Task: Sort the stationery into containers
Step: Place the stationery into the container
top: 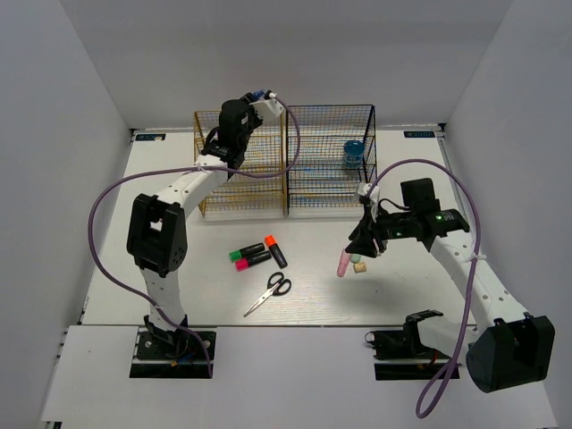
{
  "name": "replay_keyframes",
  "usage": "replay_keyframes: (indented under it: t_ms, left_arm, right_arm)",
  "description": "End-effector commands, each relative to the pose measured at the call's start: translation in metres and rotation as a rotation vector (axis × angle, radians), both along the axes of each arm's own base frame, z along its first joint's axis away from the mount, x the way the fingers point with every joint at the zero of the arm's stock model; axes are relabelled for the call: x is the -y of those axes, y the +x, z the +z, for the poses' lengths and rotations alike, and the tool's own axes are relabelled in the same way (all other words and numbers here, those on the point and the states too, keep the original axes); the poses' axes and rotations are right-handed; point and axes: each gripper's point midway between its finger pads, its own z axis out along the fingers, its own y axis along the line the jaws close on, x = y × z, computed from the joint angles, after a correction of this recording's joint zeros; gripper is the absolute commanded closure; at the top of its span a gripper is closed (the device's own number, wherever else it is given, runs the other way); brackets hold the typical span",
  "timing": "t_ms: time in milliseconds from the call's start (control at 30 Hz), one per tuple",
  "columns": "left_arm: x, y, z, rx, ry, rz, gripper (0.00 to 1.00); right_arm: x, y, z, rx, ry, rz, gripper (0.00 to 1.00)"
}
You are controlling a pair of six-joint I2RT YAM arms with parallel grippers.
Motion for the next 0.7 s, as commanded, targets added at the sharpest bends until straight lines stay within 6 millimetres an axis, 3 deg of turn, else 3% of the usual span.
replay_keyframes:
  t_ms: [0, 267, 400, 533, 567, 600, 667]
  left_arm:
    - [-0.009, -0.001, 0.026, 0.071, -0.054, 0.026, 0.95]
    - [-0.009, 0.0, 0.011, 0.052, -0.059, 0.042, 0.83]
    - [-0.012, 0.0, 0.005, 0.041, -0.062, 0.056, 0.83]
    - [-0.014, 0.0, 0.002, 0.044, -0.066, 0.07, 0.71]
    - [-0.015, 0.0, 0.001, 0.043, -0.068, 0.078, 0.59]
    - [-0.016, -0.001, 0.003, 0.045, -0.071, 0.077, 0.54]
    - [-0.017, -0.001, 0.001, 0.04, -0.072, 0.084, 0.51]
  right_arm:
    - [-0.002, 0.0, 0.003, 0.0, 0.028, 0.013, 0.51]
    - [0.0, 0.0, 0.004, -0.011, 0.042, 0.006, 0.51]
    - [0.0, 0.0, 0.006, -0.016, 0.05, 0.007, 0.51]
    - [0.001, 0.001, 0.006, -0.016, 0.05, 0.002, 0.51]
    - [0.002, 0.002, 0.008, -0.015, 0.054, -0.002, 0.51]
    - [0.002, 0.001, 0.006, -0.018, 0.053, -0.002, 0.51]
    - [0.002, 0.001, 0.006, -0.022, 0.056, -0.004, 0.51]
